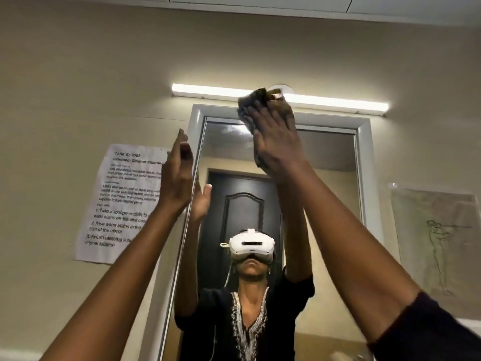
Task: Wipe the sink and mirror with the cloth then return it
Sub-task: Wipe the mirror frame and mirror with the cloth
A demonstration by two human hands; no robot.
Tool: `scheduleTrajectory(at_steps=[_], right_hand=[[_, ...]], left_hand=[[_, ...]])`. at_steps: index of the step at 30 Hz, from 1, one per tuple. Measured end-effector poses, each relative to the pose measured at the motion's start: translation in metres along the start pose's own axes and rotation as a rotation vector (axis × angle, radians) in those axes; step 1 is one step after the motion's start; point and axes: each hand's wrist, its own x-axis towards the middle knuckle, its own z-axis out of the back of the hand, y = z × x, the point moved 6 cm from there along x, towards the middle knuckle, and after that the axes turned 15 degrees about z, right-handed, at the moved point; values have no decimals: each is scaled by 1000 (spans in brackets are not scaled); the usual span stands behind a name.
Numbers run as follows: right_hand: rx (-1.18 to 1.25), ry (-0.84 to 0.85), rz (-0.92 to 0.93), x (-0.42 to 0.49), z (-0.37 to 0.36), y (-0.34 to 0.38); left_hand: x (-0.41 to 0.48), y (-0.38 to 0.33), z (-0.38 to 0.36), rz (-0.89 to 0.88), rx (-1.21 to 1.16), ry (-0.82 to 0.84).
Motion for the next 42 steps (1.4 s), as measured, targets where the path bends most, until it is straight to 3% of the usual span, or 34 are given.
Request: scheduleTrajectory(at_steps=[3,7,9,14,17,19,21,24,29,33,35,38,42], right_hand=[[25,-50,-98,3,-18,33],[27,34,342,6,-42,119],[63,84,365,12,-44,110],[46,-53,94,-6,-10,18],[13,-237,-316,-54,12,-55],[-31,-255,-582,-87,14,-74],[-55,-232,-681,-103,7,-63],[10,-240,-541,-92,-6,-3],[80,40,101,-87,-41,137],[39,130,258,-105,-31,116],[45,66,114,-119,-15,67],[55,-76,-335,-160,13,-26],[-69,-119,-631,-178,12,-32]], left_hand=[[-2,7,-12,-31,-24,-2],[0,18,-11,-150,109,-167],[-1,19,-9,-185,181,-175],[-4,16,-11,-231,244,-152],[0,21,-8,-219,231,-161],[1,23,-5,-192,186,-153],[0,22,-6,-172,146,-135],[-4,18,-5,-174,125,-119],[-6,12,0,-170,97,-97],[-4,15,-4,-167,109,-99],[-3,18,-3,-166,116,-118],[-5,19,-4,-180,123,-123],[-5,18,-4,-178,90,-106]])
